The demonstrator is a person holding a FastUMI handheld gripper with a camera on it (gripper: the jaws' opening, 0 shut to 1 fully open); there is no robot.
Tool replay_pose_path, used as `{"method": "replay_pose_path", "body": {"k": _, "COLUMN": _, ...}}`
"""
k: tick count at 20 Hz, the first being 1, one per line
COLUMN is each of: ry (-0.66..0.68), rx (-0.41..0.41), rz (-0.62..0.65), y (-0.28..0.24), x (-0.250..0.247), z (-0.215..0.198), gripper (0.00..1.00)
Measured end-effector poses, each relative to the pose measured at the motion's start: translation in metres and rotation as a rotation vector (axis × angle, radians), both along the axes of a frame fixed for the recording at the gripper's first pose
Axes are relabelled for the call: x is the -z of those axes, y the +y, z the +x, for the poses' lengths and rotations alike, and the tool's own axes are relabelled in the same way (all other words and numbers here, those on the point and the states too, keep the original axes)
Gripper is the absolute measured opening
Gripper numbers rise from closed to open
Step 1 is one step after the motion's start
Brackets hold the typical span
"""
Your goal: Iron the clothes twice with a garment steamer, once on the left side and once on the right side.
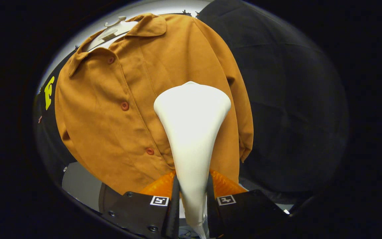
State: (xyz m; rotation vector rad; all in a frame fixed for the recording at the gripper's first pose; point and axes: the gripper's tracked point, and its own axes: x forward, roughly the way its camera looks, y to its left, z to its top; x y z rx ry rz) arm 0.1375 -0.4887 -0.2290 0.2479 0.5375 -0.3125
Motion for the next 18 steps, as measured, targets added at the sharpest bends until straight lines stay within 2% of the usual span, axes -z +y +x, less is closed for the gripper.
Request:
{"method": "replay_pose_path", "body": {"k": 11, "ry": 0.202, "rx": 0.056, "rz": 0.016, "y": -0.005, "x": 0.078, "z": -0.038, "gripper": 0.38}}
{"method": "replay_pose_path", "body": {"k": 15, "ry": 0.22, "rx": 0.11, "rz": -0.005, "y": -0.01, "x": 0.077, "z": -0.055, "gripper": 0.38}}
{"method": "replay_pose_path", "body": {"k": 18, "ry": 0.184, "rx": 0.134, "rz": -0.064, "y": -0.006, "x": 0.054, "z": -0.06, "gripper": 0.38}}
